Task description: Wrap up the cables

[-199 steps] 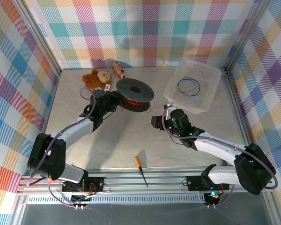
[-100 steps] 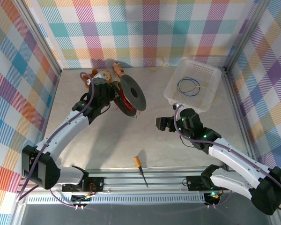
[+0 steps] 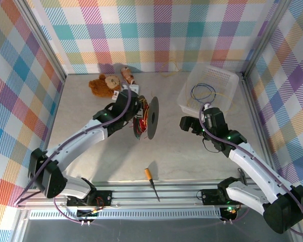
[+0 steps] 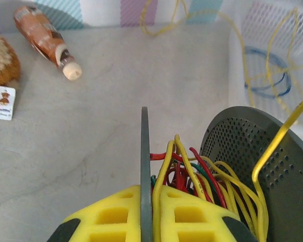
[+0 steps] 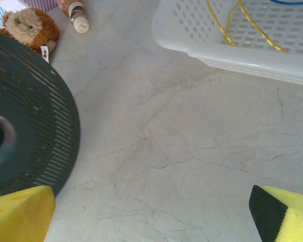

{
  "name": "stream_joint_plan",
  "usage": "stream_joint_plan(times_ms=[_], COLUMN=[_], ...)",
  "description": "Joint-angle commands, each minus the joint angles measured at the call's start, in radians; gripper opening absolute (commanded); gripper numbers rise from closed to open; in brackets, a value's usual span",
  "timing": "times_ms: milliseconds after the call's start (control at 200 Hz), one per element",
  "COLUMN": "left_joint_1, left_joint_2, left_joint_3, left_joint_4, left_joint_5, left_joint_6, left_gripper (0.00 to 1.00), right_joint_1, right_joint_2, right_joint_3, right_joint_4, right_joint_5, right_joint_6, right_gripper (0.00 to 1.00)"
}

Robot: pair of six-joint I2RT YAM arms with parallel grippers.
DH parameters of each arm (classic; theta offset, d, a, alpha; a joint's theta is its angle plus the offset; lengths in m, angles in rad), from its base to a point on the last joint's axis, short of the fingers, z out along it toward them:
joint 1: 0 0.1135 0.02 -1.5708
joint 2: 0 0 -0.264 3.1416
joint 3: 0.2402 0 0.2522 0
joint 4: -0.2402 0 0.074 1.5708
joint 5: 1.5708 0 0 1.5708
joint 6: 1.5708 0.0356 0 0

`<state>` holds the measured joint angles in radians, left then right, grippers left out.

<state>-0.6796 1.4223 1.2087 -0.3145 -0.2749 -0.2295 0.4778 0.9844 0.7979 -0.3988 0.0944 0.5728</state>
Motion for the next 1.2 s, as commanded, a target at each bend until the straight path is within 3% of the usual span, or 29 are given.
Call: stream_joint_plan(times_ms=[0,345,455,835,1070,1195], left_joint_1=[-0.028,-0.034,-0.035,-0.070,-0.167,-0.190], left_joint_2=[0.022,0.138,0.161,0.127,0.273,0.343], left_joint_3=[0.055,0.082,0.089,0.145,0.134,0.137], left_joint_4=[0.121,0.173,0.169,0.090,0.162,0.152], left_joint_5=[-0.045,-0.038,-0.092,-0.331,-0.591,-0.601], left_joint_6=[0.060,0.065,0.086,0.424,0.690,0.714], left_gripper=[0.00,0.00,0.00,0.00,0.00,0.02], right_joint_1=[-0.013,-0.032,-0.037,-0.048,-0.052,-0.054], right_joint_2=[-0.018,-0.002,0.005,0.028,0.056,0.055], right_joint_3=[-0.012,-0.039,-0.043,-0.056,-0.061,-0.062], right_joint_4=[-0.028,-0.003,0.007,0.037,0.052,0.031], right_joint_5=[-0.024,-0.051,-0.058,-0.076,-0.085,-0.059], right_joint_6=[0.025,0.031,0.032,0.035,0.040,0.044], right_gripper=[0.99,0.99,0.99,0.99,0.99,0.99])
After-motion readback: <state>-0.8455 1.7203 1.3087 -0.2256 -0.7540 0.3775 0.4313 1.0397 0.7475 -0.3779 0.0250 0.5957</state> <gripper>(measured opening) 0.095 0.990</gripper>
